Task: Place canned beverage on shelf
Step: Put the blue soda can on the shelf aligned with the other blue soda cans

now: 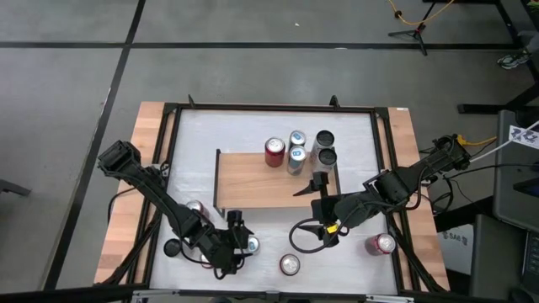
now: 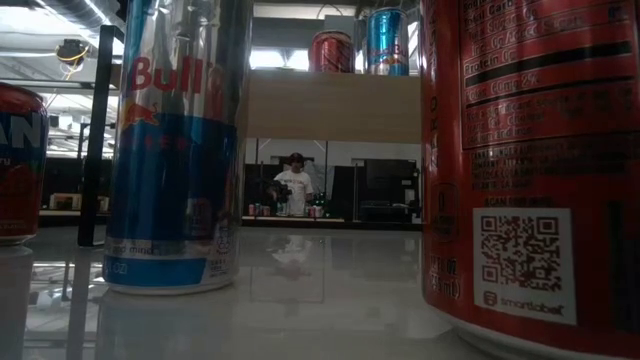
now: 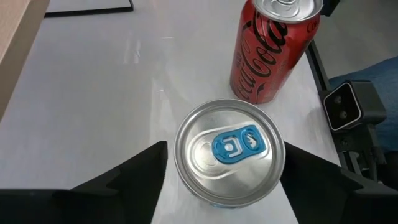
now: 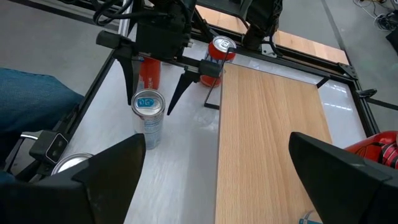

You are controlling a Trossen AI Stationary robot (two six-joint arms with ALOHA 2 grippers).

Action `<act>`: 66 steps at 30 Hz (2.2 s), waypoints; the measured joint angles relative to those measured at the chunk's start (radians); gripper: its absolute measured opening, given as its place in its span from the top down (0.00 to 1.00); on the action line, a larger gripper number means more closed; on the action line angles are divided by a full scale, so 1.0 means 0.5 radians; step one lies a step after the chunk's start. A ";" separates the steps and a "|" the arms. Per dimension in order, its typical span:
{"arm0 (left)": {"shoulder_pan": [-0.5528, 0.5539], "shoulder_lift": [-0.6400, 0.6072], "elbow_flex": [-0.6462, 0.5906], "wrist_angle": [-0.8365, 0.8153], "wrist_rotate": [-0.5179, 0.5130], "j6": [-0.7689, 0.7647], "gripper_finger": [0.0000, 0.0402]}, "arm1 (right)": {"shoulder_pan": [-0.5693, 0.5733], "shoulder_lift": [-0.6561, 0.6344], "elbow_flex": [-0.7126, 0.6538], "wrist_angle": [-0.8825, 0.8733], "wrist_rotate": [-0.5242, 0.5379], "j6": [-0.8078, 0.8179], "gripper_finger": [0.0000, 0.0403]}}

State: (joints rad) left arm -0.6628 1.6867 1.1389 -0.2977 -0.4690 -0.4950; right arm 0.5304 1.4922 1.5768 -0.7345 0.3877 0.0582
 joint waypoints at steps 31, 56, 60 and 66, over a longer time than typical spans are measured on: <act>0.200 0.002 0.708 -0.543 -0.015 0.019 0.49 | 0.000 0.001 0.000 0.000 0.000 0.001 0.04; 0.848 0.000 1.192 -0.947 0.034 0.382 0.48 | -0.001 0.001 0.000 -0.001 0.000 0.001 0.04; 0.885 0.000 1.192 -0.962 0.037 0.381 0.47 | 0.000 0.001 0.000 -0.001 -0.001 0.000 0.04; 0.893 0.000 1.192 -0.962 0.120 0.281 0.47 | 0.000 0.000 0.000 -0.001 0.000 0.001 0.04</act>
State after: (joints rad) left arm -0.2161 1.6867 1.7348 -0.7787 -0.4090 -0.3544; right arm 0.5303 1.4923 1.5768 -0.7348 0.3875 0.0586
